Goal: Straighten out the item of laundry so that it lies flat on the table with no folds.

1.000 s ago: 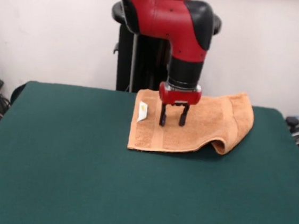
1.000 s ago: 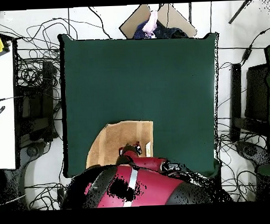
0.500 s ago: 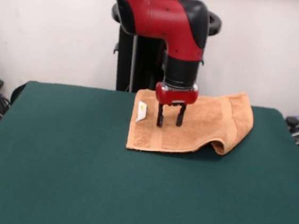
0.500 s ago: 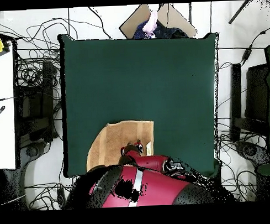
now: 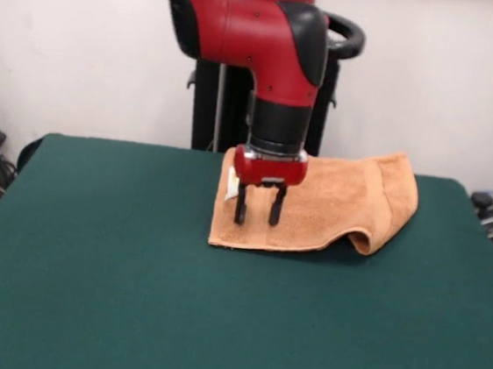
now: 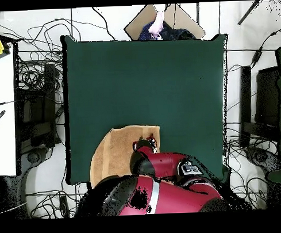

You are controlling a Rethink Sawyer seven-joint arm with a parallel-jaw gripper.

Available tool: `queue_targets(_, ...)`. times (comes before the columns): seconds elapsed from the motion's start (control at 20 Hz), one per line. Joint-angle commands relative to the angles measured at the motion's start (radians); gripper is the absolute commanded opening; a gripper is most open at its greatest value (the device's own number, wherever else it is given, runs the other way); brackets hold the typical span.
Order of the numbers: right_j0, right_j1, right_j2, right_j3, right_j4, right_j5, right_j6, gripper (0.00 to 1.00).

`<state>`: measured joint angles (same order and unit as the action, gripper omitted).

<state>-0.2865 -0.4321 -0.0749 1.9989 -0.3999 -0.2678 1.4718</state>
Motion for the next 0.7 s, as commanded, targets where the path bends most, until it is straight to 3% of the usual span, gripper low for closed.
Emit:
queue_targets(0.05,-0.017,0.015,0.059,-0.165,-0.045,0.073,0.069,1.0)
queue_targets(0.15,0.019,0.057,0.018,-0.196,-0.046,0.05,0.059,1.0)
queue_targets(0.35,0.075,0.149,-0.005,-0.264,-0.041,0.181,0.012,1.0)
queue_targets(0.5,0.09,0.161,-0.019,-0.285,-0.062,0.185,0.007,1.0)
queue_targets(0.7,0.062,0.139,0.013,-0.345,-0.149,0.315,-0.089,1.0)
